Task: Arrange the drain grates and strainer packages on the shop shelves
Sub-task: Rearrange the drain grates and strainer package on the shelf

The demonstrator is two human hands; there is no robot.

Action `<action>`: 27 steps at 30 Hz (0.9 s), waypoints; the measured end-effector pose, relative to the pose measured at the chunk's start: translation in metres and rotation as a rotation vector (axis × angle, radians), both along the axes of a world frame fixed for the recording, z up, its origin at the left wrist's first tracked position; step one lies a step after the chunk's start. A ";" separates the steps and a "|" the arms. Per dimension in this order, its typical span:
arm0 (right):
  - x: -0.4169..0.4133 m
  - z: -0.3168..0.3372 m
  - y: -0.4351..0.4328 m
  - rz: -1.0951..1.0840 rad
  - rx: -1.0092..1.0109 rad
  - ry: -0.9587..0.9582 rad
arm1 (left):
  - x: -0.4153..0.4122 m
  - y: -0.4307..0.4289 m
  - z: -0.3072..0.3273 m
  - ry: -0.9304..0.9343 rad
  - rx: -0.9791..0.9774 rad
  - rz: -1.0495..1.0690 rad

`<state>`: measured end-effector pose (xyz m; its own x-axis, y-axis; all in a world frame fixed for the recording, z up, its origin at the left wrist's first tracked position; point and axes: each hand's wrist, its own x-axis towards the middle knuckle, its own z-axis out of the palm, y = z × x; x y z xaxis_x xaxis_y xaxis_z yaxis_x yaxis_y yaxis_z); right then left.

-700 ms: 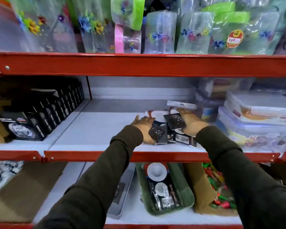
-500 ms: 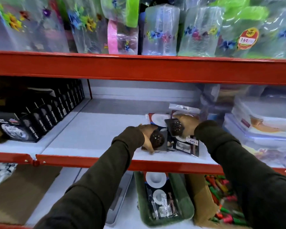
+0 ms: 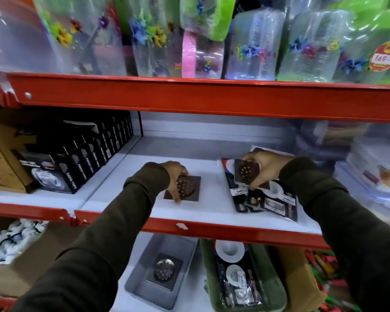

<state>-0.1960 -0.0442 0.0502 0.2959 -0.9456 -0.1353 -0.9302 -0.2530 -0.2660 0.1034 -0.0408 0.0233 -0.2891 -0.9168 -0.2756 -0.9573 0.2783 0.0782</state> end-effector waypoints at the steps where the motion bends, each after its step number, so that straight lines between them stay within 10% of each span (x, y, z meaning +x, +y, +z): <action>1: 0.011 0.000 0.002 0.014 -0.004 -0.018 | 0.013 0.000 0.000 -0.035 0.014 0.018; 12: 0.139 -0.018 0.009 0.107 0.004 -0.090 | 0.099 0.001 -0.012 0.200 0.112 0.091; 20: 0.226 -0.047 0.007 0.139 0.070 -0.058 | 0.162 0.005 -0.020 0.379 -0.407 0.186; 27: 0.241 -0.062 0.005 0.081 0.134 -0.085 | 0.171 0.009 -0.022 0.331 -0.452 0.142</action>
